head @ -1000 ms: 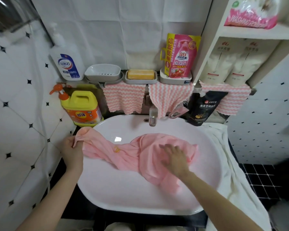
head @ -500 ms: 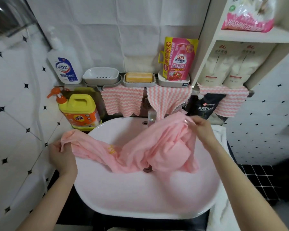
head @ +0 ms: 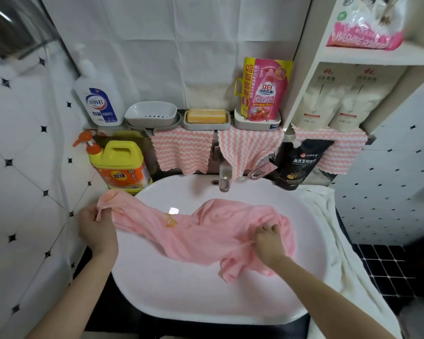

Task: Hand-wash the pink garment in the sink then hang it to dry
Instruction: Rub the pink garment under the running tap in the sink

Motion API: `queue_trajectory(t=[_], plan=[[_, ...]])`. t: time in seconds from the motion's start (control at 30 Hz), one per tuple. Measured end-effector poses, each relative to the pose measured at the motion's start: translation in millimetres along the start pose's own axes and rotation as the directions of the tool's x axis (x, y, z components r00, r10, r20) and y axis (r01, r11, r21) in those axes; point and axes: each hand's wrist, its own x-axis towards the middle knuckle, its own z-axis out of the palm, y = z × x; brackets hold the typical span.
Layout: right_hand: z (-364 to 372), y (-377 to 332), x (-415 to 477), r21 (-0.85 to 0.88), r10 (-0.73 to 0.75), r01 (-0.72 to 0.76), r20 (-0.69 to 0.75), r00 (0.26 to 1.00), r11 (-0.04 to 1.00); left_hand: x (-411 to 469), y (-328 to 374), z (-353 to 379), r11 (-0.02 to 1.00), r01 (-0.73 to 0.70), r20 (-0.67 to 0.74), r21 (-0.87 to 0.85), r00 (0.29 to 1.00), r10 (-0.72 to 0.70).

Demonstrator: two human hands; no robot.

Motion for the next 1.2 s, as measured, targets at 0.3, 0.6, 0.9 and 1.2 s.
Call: queue_trajectory(t=[0.3, 0.6, 0.9, 1.2], plan=[[-186.8, 8.0, 10.4, 0.966, 0.042, 0.15, -0.163, 0.986, 0.211, -4.7, 7.8, -1.0, 0.998, -0.058, -0.041, 0.031, 0.997, 0.059], [-99.7, 24.3, 25.2, 0.472, 0.273, -0.178, -0.141, 0.952, 0.863, -4.4, 8.1, -4.4, 0.997, -0.072, -0.025, 0.027, 0.997, 0.073], [9.6, 14.6, -0.2, -0.203, 0.187, -0.134, 0.274, 0.943, 0.97, -1.2, 31.4, -6.5, 0.99, -0.133, -0.174, -0.037, 0.977, 0.125], [-106.3, 80.1, 22.6, 0.443, 0.246, -0.253, 0.074, 0.966, 0.86, 30.6, 93.3, 1.5, 0.888, -0.382, -0.329, -0.257, 0.898, 0.292]])
